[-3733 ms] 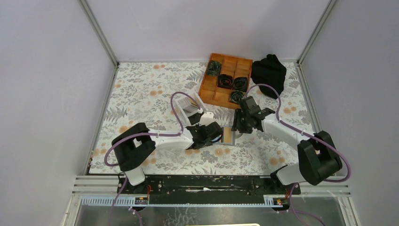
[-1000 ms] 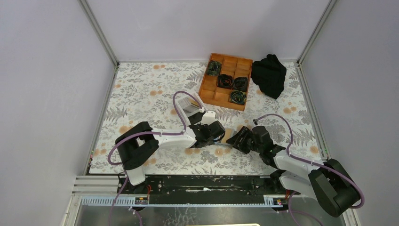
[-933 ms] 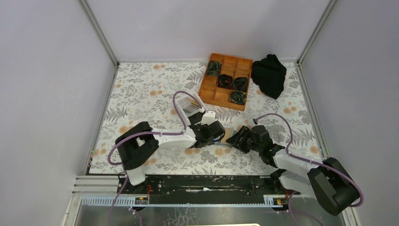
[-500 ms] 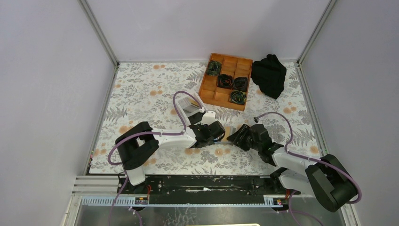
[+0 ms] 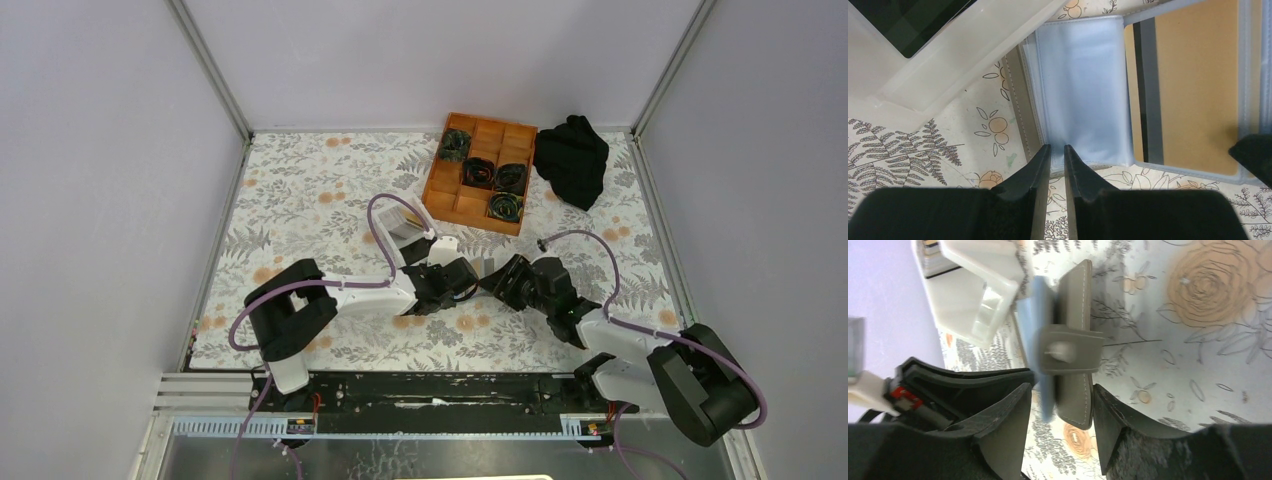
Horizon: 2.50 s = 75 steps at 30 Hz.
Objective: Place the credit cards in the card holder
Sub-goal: Close the card holder at the center of the board.
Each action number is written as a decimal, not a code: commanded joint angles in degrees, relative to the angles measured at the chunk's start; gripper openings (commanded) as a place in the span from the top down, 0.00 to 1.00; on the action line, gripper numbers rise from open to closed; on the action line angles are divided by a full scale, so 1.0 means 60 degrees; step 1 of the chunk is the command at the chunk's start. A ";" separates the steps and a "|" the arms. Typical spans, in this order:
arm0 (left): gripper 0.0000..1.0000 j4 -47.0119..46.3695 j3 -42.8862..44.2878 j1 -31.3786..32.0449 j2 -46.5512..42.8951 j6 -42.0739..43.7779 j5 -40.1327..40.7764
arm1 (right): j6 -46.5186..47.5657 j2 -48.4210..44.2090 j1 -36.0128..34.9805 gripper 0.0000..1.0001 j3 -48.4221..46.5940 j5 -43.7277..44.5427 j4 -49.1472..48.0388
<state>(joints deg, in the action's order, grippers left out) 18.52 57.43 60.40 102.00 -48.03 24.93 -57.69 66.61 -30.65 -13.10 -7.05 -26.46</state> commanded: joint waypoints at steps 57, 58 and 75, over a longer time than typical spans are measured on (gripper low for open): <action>0.31 -0.2150 -0.2864 0.0082 -0.2092 -0.2261 -0.1188 | 0.0007 -0.0418 0.0579 1.00 -0.1836 -0.1089 0.3433; 0.31 -0.2218 -0.2881 0.0073 -0.2110 -0.2270 -0.1176 | -0.0075 -0.0433 0.0621 1.00 -0.1807 -0.1207 0.3436; 0.00 -0.2650 -0.2998 0.0065 -0.2263 -0.2863 -0.0779 | -0.1517 -0.0676 0.0997 1.00 -0.1082 -0.2451 0.2982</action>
<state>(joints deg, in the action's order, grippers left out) 2.46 40.77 60.97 88.51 -63.64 18.46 -63.61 64.20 -25.32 -20.18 -18.48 -6.55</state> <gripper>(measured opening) 0.997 0.061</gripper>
